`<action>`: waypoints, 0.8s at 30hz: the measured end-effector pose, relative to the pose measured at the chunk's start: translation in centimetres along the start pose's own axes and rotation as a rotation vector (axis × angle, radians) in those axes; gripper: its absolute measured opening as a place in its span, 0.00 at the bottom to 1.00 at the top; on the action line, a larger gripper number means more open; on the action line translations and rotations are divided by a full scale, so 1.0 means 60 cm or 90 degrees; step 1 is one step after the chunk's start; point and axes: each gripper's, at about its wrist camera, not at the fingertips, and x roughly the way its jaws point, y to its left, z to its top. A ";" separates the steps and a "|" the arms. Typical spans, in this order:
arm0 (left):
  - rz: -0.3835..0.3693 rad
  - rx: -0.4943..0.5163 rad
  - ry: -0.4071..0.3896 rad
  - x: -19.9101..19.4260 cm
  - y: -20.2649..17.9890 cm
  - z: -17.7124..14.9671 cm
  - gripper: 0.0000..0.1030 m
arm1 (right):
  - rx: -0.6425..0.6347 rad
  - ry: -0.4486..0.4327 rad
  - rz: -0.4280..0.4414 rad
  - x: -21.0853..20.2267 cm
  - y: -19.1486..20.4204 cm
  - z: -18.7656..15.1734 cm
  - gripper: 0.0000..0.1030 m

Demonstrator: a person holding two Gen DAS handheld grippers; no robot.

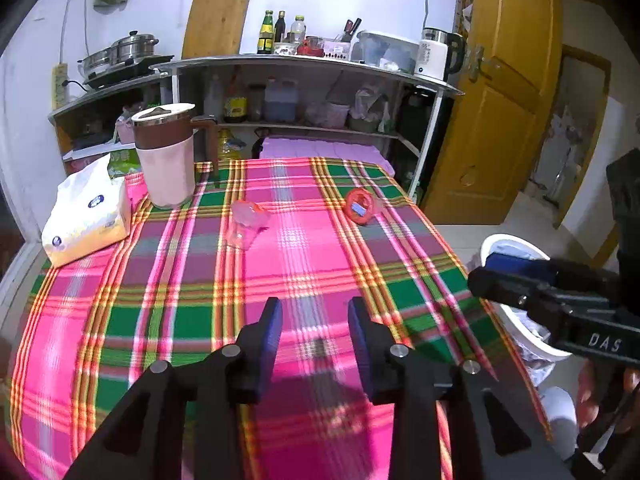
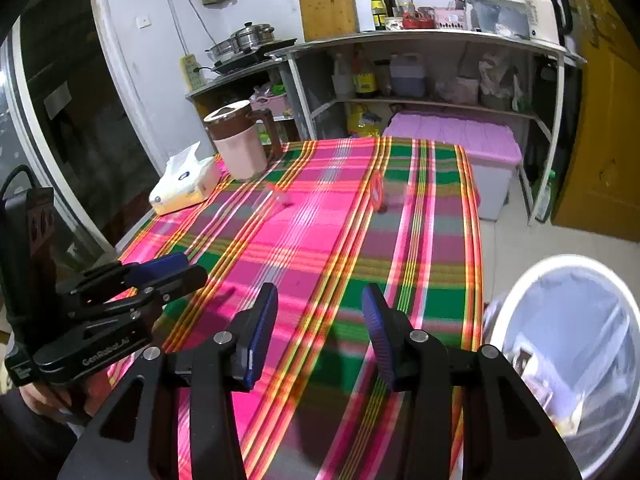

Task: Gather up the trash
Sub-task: 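Move both open tools back over the table toward the clear cup, then grasp the clear plastic cup with the left tool while the right tool grasps the red lid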

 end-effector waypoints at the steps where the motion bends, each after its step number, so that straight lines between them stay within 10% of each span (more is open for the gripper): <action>1: 0.000 0.002 0.002 0.007 0.006 0.006 0.34 | -0.002 0.000 -0.001 0.006 -0.002 0.007 0.46; 24: 0.021 -0.002 0.050 0.212 0.116 0.101 0.43 | 0.005 0.054 -0.026 0.222 -0.124 0.129 0.59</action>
